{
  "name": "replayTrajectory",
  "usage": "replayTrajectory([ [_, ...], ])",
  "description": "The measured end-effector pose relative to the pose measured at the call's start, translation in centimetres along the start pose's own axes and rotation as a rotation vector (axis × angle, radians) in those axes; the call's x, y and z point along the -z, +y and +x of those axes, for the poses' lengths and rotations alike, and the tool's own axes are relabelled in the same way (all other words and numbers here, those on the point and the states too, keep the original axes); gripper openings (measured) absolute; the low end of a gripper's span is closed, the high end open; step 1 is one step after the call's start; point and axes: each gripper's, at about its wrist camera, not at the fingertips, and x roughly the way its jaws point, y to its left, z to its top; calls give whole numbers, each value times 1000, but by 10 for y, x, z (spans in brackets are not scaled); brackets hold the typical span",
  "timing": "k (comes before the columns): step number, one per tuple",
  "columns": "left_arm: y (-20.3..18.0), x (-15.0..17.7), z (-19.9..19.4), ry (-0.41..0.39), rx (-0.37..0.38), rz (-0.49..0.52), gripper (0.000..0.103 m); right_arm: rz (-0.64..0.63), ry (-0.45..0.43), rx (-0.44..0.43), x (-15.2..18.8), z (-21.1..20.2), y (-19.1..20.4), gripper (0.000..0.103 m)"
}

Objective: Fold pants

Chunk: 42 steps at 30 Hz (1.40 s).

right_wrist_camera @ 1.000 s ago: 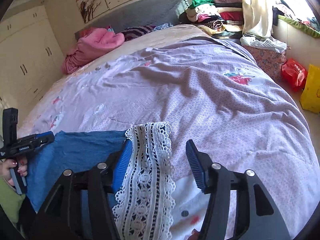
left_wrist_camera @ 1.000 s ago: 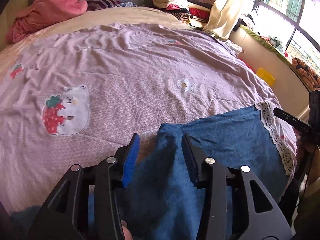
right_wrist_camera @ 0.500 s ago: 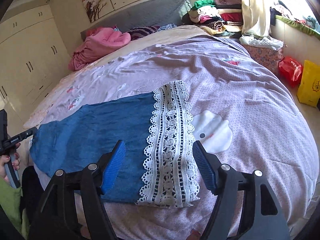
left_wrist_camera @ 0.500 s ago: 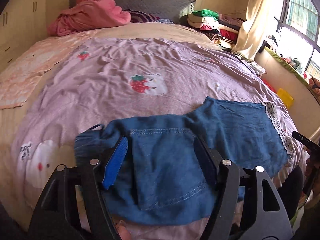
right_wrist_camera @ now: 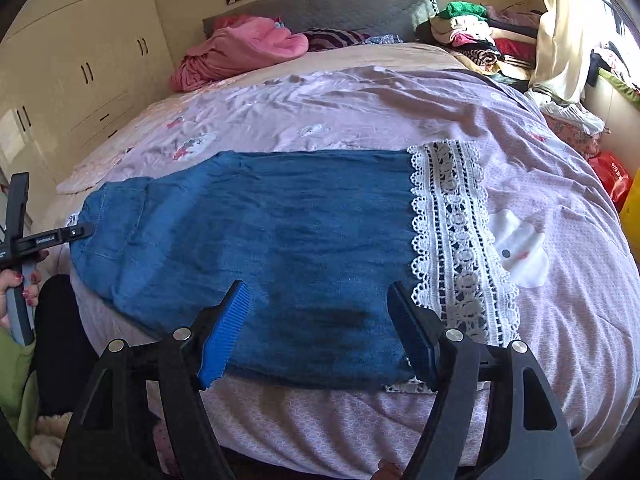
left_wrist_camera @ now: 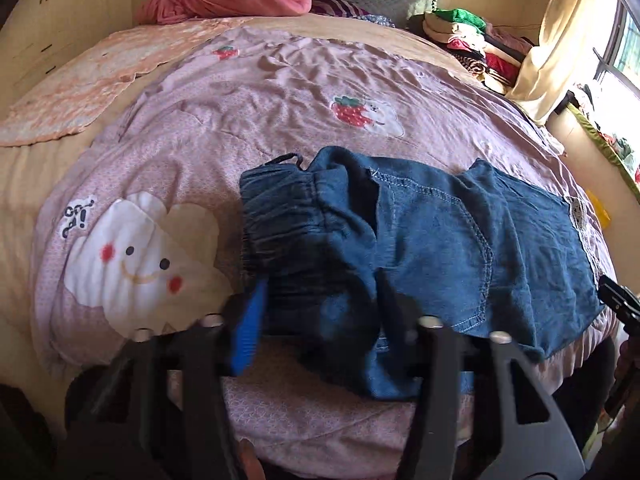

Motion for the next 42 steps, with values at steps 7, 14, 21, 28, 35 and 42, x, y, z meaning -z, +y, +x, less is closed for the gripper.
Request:
replayTrajectory([
  [7, 7, -6, -18, -42, -29, 58, 24, -15, 96, 18, 17, 11, -3, 71],
  [14, 14, 6, 3, -1, -56, 52, 49, -36, 107, 36, 27, 14, -4, 71],
  [21, 30, 4, -18, -41, -76, 7, 59, -3, 101, 14, 31, 8, -11, 71],
  [28, 21, -2, -56, -118, -80, 26, 59, 40, 97, 1, 31, -1, -16, 71],
  [35, -26, -16, -69, -158, -3, 124, 65, 96, 62, -10, 31, -20, -20, 71],
  [42, -84, -19, -59, -146, 79, 222, 68, 141, 1, 23, 30, -45, -30, 74],
])
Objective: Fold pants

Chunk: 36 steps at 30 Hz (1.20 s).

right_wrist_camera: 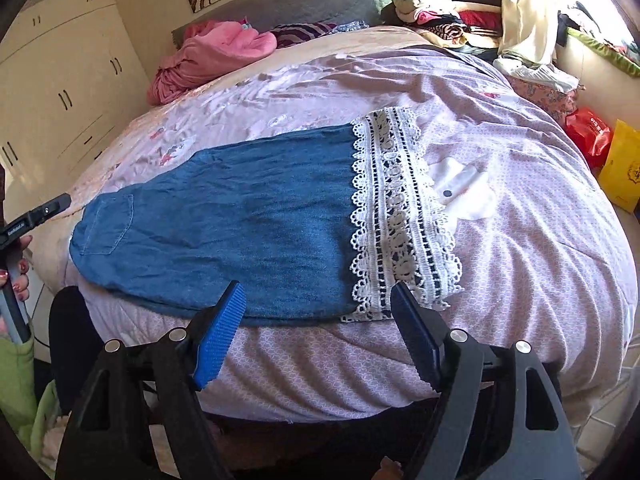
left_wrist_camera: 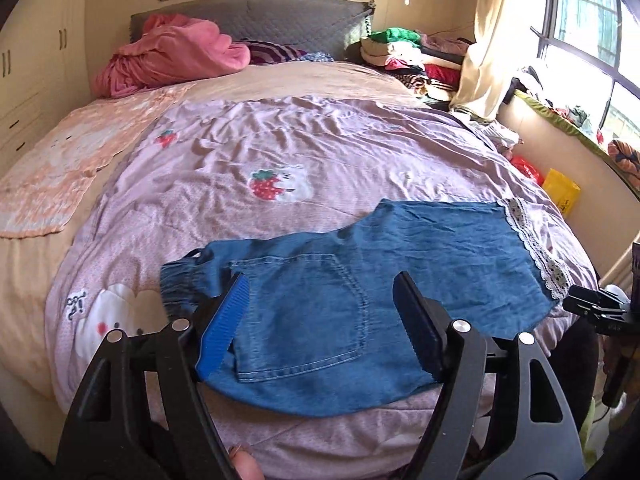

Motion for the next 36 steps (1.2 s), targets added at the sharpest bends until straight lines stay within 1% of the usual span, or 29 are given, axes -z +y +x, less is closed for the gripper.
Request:
replayTrajectory([
  [6, -38, -8, 10, 4, 49, 62, 71, 38, -46, 15, -4, -18, -11, 75],
  [9, -54, -12, 15, 9, 75, 85, 73, 51, -69, 24, -5, -25, -13, 79],
  [19, -99, -20, 34, 34, 117, 167, 78, 78, -118, 48, -6, -40, -22, 82],
  [29, -130, -28, 54, 56, 144, 232, 83, 91, -129, 44, -5, -42, -27, 84],
  [36, -160, -37, 74, 77, 165, 307, 86, 106, -122, 33, -2, -36, -34, 84],
])
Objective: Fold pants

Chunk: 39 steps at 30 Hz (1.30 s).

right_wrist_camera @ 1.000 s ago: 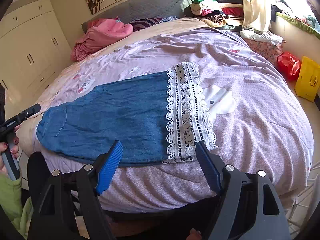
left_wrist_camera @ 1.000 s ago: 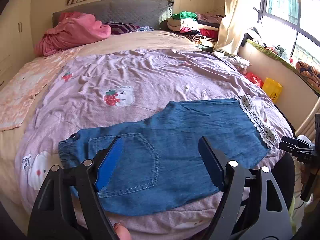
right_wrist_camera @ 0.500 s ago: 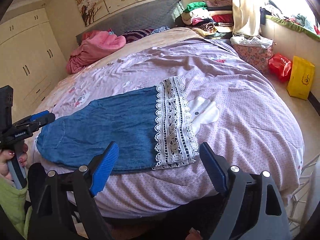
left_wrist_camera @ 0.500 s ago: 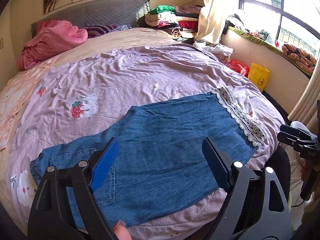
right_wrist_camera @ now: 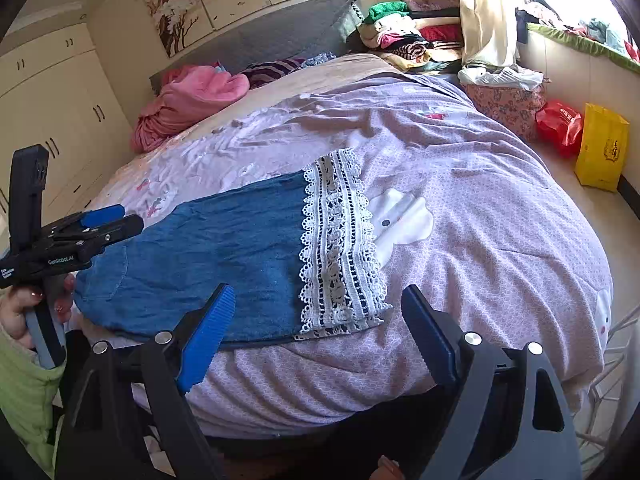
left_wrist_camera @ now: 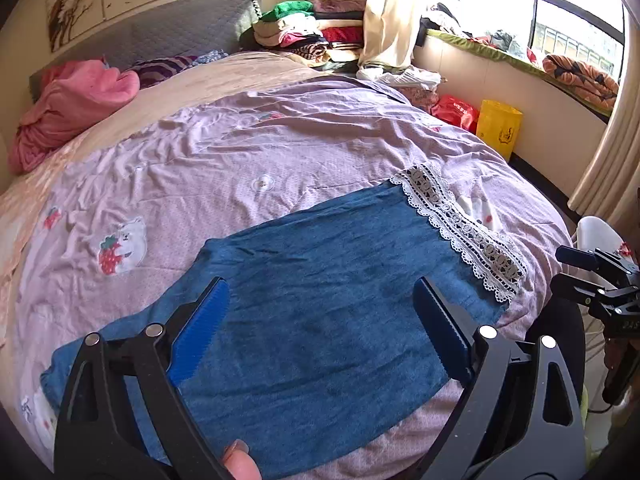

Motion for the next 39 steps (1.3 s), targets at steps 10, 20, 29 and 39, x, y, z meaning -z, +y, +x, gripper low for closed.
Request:
replayTrajectory([
  [10, -30, -43, 63, 66, 107, 107, 87, 61, 28, -34, 6, 20, -18, 84],
  [20, -46, -77, 136, 159, 183, 175, 87, 41, 68, -41, -2, 54, -21, 84],
  [29, -59, -94, 178, 204, 300, 197, 87, 59, 90, -115, 4, 63, -23, 45],
  [39, -67, -95, 199, 282, 460, 222, 56, 138, 108, -166, 3, 75, -28, 47],
])
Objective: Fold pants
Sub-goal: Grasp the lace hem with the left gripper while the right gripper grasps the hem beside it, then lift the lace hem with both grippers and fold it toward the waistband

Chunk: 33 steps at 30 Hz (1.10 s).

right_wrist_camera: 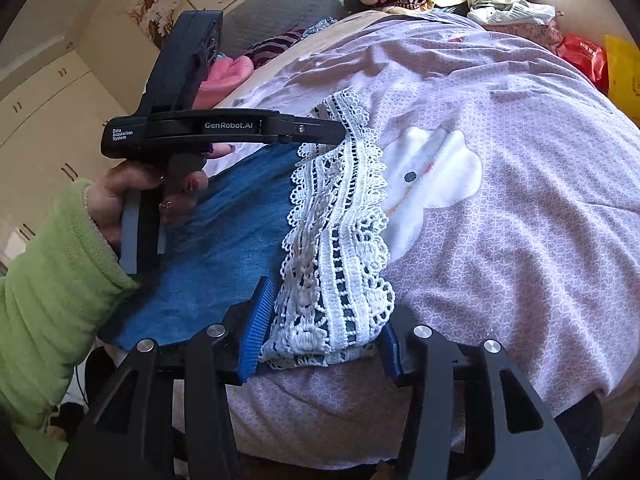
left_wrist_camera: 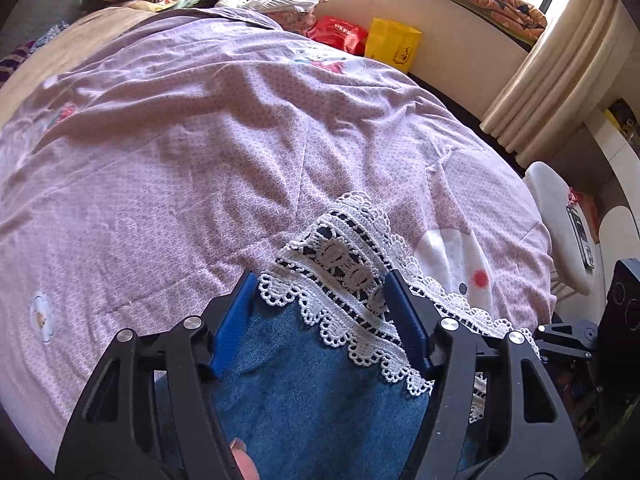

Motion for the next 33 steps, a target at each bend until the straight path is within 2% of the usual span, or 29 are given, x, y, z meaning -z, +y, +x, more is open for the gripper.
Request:
replayTrajectory([
  [1, 1, -1, 1, 5, 11, 2, 55, -3, -1, 2, -1, 0, 1, 45],
  [3, 2, -2, 2, 12, 28, 7, 49, -5, -6, -11, -3, 1, 3, 35],
  [5, 4, -3, -2, 10, 45, 11, 44, -5, -19, -25, -3, -3, 6, 34],
  [7, 3, -1, -7, 0, 74, 33, 44, -29, -20, -54, -3, -3, 12, 34],
  [9, 3, 0, -9, -1, 76, 53, 44, -34, -20, -27, -2, -1, 11, 34],
  [14, 7, -2, 4, 15, 77, 17, 44, 11, -10, -32, -2, 5, 2, 34],
  [16, 5, -2, 8, 14, 63, 21, 36, 17, -14, -31, -3, 4, 2, 31],
  [17, 5, -2, 9, 15, 49, 18, 23, 15, -20, -28, -3, 3, 3, 30],
  [20, 5, -3, 5, 1, 63, 5, 15, 10, -41, -28, -4, -3, 6, 28],
  [24, 8, 1, -12, -46, 94, -6, 14, -38, -73, -37, -9, -12, 22, 28],
  [27, 14, 5, -37, -124, 139, -32, 14, -85, -93, -40, -14, -19, 38, 28],
  [33, 39, 30, -98, -264, 173, -89, 14, -210, -122, -99, -24, -29, 87, 28],
])
